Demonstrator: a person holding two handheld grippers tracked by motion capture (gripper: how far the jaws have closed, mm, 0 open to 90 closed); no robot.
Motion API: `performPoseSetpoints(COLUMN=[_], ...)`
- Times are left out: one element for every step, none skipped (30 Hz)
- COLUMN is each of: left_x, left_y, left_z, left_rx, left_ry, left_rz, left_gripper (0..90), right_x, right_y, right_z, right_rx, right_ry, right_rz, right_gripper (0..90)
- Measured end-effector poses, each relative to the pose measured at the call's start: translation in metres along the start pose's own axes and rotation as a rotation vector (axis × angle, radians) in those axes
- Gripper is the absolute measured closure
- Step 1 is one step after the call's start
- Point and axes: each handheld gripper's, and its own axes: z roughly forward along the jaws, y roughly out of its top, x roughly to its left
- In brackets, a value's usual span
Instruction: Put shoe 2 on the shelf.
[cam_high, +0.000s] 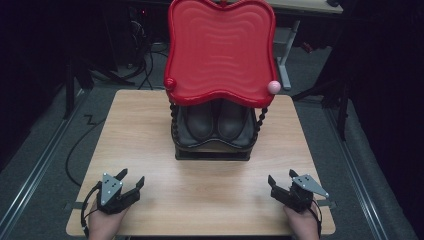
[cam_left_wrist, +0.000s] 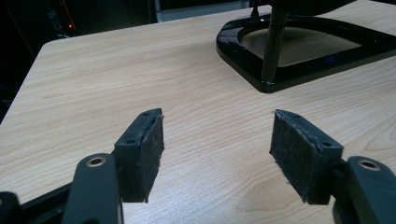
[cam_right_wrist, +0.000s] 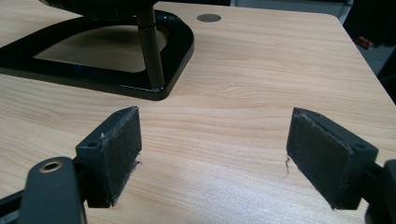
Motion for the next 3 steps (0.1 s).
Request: performPoseSetpoints(left_x=[-0.0002, -0.0002, -0.0001], left_y=[-0.0006, -0.0006, -0.0009], left_z=[-0.0006, -0.0006, -0.0012], left_rx=[0.002, 0.002, 0.002], left_ry=[0.001, 0.001, 0.003], left_rz=[0.006, 0.006, 0.006], left_gripper=[34.9, 34.9, 34.9], right_x=[0.0, 0.0, -0.0002], right_y=[-0.0001, -0.0001, 0.0007], right_z=[0.0006, 0.0006, 0.0013], right_rx=[0.002, 0.002, 0.002], right_ry=[0.004, 0.004, 0.004], right_rz=[-0.002, -0.002, -0.004], right_gripper=[17.8, 17.8, 17.9])
